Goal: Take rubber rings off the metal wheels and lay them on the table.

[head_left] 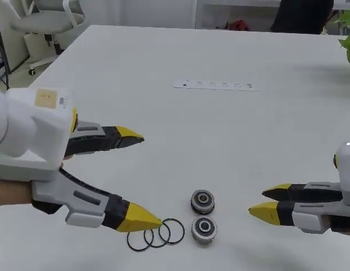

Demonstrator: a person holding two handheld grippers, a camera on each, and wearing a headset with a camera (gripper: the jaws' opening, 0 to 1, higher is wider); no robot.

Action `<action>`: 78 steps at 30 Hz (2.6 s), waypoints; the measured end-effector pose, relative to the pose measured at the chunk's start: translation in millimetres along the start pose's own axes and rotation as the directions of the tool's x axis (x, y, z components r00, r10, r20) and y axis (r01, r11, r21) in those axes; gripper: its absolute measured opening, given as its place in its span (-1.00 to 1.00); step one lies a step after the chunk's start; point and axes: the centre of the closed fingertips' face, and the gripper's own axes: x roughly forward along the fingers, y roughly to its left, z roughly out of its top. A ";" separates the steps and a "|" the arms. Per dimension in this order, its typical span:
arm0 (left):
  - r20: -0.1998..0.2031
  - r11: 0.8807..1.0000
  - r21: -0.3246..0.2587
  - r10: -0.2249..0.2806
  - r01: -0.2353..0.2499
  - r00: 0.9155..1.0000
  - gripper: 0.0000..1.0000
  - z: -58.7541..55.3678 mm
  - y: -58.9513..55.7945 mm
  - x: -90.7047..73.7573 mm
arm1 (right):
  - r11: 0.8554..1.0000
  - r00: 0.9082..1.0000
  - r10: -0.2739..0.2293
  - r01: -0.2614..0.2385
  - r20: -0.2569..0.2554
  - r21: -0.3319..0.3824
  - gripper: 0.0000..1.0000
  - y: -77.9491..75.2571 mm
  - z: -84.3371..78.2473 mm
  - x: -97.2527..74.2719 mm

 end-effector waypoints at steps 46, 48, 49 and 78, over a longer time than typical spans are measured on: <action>0.024 0.997 0.023 -0.077 0.077 0.997 0.04 -12.8 13.6 85.5 | 0.995 0.996 0.070 -0.074 -0.055 -0.069 -0.35 8.2 -2.2 28.7; 0.015 0.996 0.029 -0.084 0.084 0.996 -0.01 -16.5 12.6 89.3 | 0.994 0.996 0.074 -0.078 -0.058 -0.071 -0.35 7.2 -1.5 31.7; 0.013 0.996 0.029 -0.086 0.085 0.996 -0.03 -18.0 12.4 90.9 | 0.994 0.995 0.076 -0.080 -0.058 -0.072 -0.35 7.3 -0.9 33.4; -0.086 0.990 0.044 -0.127 0.131 0.988 -0.54 -60.4 6.4 121.7 | 0.984 0.988 0.123 -0.133 -0.097 -0.116 -0.41 13.6 -2.0 62.5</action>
